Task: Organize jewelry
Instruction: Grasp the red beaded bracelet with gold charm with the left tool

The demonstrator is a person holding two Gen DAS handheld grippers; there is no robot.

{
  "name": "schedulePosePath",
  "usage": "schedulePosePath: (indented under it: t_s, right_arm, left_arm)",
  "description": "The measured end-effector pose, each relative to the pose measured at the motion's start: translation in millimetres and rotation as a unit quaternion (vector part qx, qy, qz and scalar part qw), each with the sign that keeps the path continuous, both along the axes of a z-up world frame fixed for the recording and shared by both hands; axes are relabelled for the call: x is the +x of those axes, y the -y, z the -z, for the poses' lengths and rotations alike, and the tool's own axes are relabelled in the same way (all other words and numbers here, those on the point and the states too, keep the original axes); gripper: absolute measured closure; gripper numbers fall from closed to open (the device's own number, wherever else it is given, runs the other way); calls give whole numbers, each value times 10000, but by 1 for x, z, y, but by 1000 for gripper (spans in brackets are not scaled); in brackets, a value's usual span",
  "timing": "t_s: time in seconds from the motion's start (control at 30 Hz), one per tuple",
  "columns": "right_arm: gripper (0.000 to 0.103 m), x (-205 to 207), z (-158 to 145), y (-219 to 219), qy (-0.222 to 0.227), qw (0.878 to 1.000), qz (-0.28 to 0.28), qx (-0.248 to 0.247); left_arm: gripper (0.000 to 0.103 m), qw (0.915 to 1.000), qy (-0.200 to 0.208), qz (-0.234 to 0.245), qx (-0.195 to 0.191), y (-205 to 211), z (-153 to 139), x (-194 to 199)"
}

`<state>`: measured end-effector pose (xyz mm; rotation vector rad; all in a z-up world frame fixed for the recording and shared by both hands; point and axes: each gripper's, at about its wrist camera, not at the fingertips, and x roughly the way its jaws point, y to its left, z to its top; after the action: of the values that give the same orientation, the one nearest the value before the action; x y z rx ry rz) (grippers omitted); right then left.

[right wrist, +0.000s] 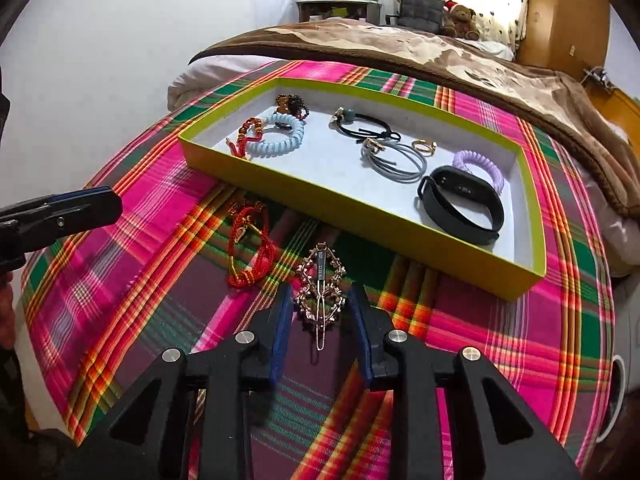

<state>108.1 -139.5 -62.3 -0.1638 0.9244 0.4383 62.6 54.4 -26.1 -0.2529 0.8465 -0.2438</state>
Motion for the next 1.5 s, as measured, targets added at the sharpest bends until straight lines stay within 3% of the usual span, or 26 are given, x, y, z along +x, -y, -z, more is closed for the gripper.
schedulePosePath:
  t_s: [0.43, 0.6, 0.83, 0.93, 1.07, 1.2, 1.33, 1.4, 1.5]
  right_arm:
    - [74, -11, -16, 33, 277, 9975, 463, 448]
    - [74, -16, -20, 41, 337, 9966, 487, 575]
    - [74, -19, -22, 48, 378, 9955, 512, 708]
    - [74, -19, -22, 51, 373, 9953, 525, 719]
    - [74, -18, -22, 53, 385, 9949, 523, 770]
    - [74, -20, -23, 51, 446, 9947, 457, 808]
    - [74, -21, -24, 50, 501, 9947, 414, 794]
    - [74, -21, -24, 50, 500, 9947, 413, 796]
    - [74, -21, -25, 50, 501, 9947, 430, 785]
  left_arm:
    - [53, 9990, -129, 424, -104, 38, 2, 21]
    - [47, 9990, -172, 389, 163, 59, 5, 35]
    - [47, 9975, -342, 359, 502, 76, 17, 49]
    - [47, 9950, -315, 300, 895, 81, 21, 51]
    - [47, 9935, -241, 268, 1078, 85, 23, 53]
    - [47, 9878, -145, 350, 1513, 96, 26, 51]
    - [47, 9866, -139, 296, 1597, 98, 25, 51]
    - [49, 9858, -121, 324, 1645, 99, 25, 52]
    - [64, 9861, -114, 369, 1615, 99, 24, 51]
